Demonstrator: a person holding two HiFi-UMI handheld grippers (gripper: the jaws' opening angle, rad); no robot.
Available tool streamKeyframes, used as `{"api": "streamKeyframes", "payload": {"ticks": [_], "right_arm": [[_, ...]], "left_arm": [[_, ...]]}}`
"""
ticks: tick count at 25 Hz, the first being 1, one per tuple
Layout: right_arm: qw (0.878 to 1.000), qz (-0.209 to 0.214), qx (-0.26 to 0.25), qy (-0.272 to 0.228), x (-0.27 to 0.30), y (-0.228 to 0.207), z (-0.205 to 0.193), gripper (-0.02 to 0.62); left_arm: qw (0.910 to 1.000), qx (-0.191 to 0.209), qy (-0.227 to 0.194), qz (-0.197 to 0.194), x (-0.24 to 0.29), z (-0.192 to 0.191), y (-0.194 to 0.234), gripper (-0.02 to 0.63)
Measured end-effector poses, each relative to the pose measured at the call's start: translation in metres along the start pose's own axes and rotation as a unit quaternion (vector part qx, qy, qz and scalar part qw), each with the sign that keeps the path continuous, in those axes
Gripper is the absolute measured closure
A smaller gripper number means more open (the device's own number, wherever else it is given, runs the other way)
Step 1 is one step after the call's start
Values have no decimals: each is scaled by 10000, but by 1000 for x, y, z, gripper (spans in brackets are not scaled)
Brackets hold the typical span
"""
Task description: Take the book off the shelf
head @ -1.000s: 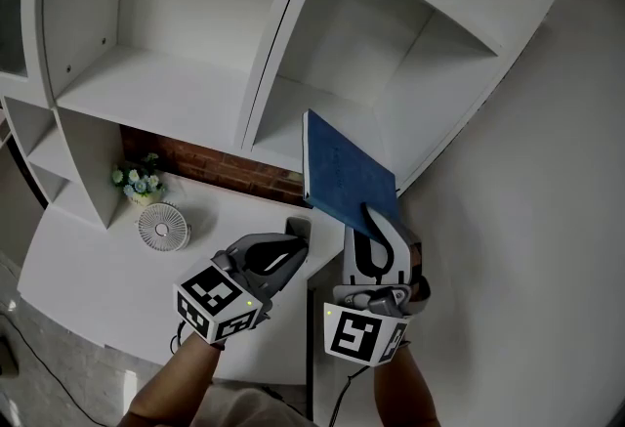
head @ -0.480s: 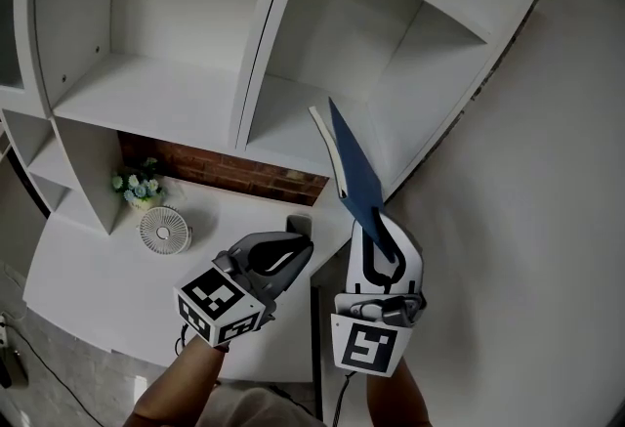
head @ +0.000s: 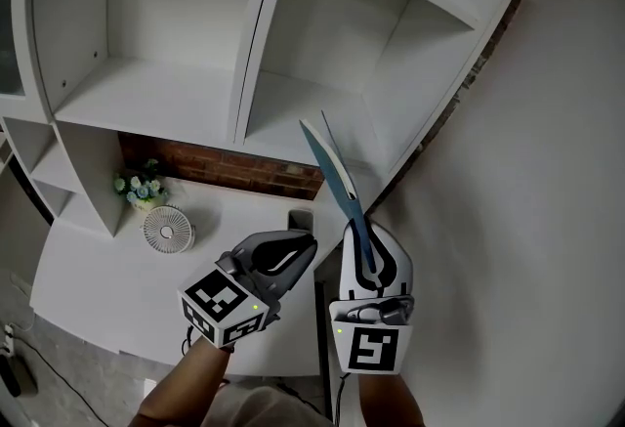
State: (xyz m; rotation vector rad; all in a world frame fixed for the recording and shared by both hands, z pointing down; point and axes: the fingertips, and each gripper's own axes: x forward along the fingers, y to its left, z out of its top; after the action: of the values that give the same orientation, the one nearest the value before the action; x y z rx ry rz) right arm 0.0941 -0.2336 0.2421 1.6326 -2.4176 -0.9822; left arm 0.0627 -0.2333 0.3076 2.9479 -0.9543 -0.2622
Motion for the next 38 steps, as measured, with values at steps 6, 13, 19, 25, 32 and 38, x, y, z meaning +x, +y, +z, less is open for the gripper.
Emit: {"api": "streamKeyframes", "payload": {"ticks": [6, 13, 19, 25, 32, 38], "right_arm": [[9990, 129, 437, 13, -10, 11, -4, 543], [9959, 388, 804, 156, -18, 29, -18, 541], [9869, 719, 1373, 444, -19, 51, -40, 541], [9752, 976, 1876, 652, -17, 75, -58, 543], [9479, 1349, 2717, 972, -16, 108, -83, 541], [9288, 1655, 3089, 1203, -16, 134, -100, 542]], "left_arm": [[10000, -50, 78, -18, -7, -6, -9, 595], [9997, -139, 208, 30, -18, -20, -13, 595], [9988, -227, 378, 189, -31, -36, -7, 595], [9976, -315, 521, 330, -45, -52, 1, 595], [9955, -453, 680, 474, -62, -71, 8, 595], [9934, -527, 793, 637, -73, -84, 18, 595]]}}
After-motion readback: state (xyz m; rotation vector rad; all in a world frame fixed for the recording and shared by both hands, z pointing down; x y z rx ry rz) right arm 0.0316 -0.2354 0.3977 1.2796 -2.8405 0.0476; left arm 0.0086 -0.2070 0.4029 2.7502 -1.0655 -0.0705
